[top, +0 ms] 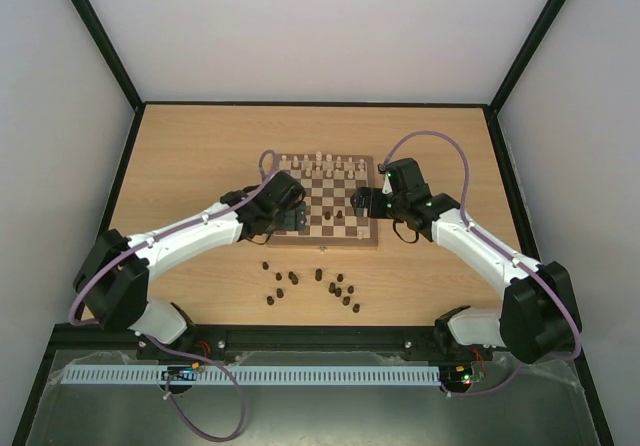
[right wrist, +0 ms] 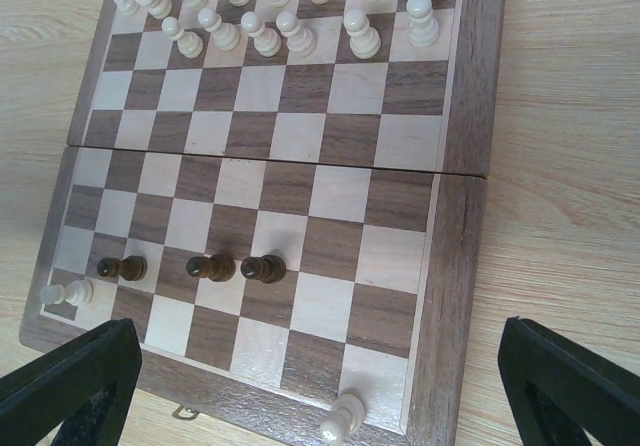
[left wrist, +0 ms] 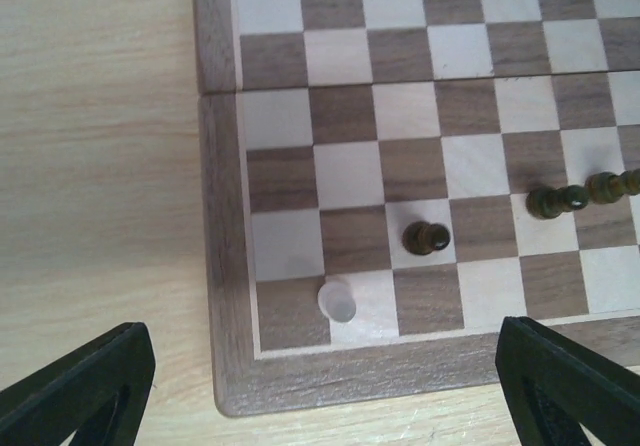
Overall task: Set up the chess pieces on the board
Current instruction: Pick up the chess piece from the chessboard.
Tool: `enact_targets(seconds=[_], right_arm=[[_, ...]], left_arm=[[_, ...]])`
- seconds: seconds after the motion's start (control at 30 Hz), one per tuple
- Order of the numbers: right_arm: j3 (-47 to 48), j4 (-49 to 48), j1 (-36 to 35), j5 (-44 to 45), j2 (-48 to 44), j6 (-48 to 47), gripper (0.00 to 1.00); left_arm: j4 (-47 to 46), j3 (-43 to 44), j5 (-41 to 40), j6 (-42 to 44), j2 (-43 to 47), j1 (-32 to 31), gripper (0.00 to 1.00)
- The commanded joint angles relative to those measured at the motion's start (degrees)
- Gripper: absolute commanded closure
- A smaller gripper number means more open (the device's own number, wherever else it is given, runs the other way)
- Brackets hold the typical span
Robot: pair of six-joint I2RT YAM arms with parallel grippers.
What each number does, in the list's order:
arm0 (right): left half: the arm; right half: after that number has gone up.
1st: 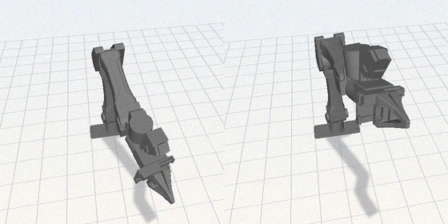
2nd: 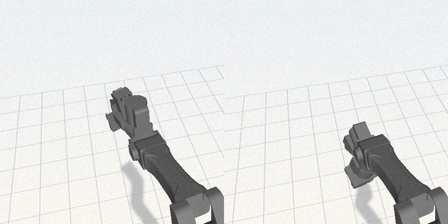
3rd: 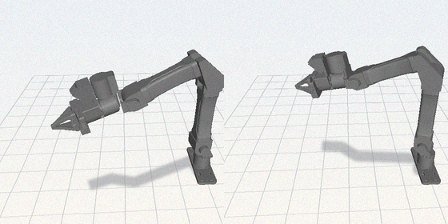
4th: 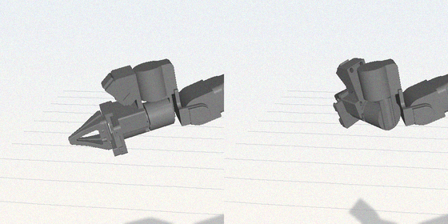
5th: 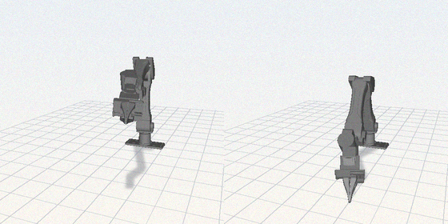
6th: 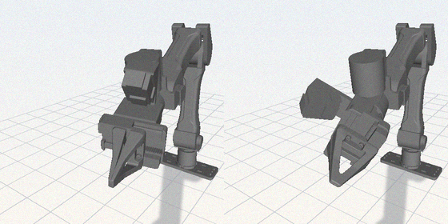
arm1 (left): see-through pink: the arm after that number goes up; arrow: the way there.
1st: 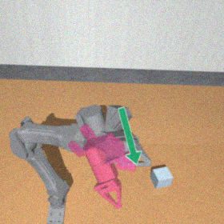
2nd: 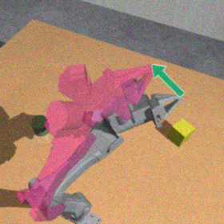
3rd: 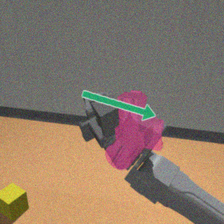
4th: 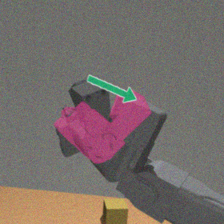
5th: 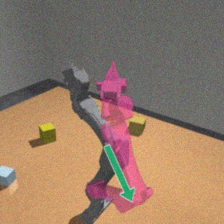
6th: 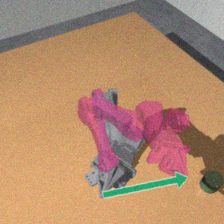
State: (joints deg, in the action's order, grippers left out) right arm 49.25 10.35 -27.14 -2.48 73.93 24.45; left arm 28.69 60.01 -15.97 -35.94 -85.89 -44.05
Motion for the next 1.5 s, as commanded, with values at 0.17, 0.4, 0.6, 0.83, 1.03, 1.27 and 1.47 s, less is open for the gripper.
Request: enact_targets(seconds=[0.17,0.4,0.6,0.83,1.03,1.27,1.47], right_arm=[[-0.5,0.3,-0.4,0.5,-1.4,-0.3,0.01],[-0.6,0.2,-0.4,0.5,-1.2,-0.4,0.01],[-0.6,0.2,-0.3,0.3,-1.0,-0.4,0.01],[-0.7,0.0,-0.3,-0.1,-1.0,-0.5,0.04],[-0.7,0.1,-0.4,-0.2,-1.1,-0.5,0.04],[-0.8,0.0,-0.4,-0.2,-1.1,-0.5,0.05],[-0.8,0.0,-0.3,-0.2,-1.2,-0.5,0.05]], left_arm=[[-2.0,-6.0,0.8,-2.9,-0.8,-1.7,0.28],[-5.1,-4.2,1.6,-1.7,-6.5,-1.9,0.49],[-4.5,-0.8,1.5,-0.7,-9.9,-2.0,0.61],[-4.7,0.0,1.3,-0.5,-11.4,-2.0,0.67],[-4.3,0.2,1.0,-0.6,-11.8,-2.0,0.71],[-4.0,0.2,0.4,-0.7,-12.0,-1.9,0.81],[-3.7,2.1,0.2,0.4,-13.0,-0.7,0.88]])
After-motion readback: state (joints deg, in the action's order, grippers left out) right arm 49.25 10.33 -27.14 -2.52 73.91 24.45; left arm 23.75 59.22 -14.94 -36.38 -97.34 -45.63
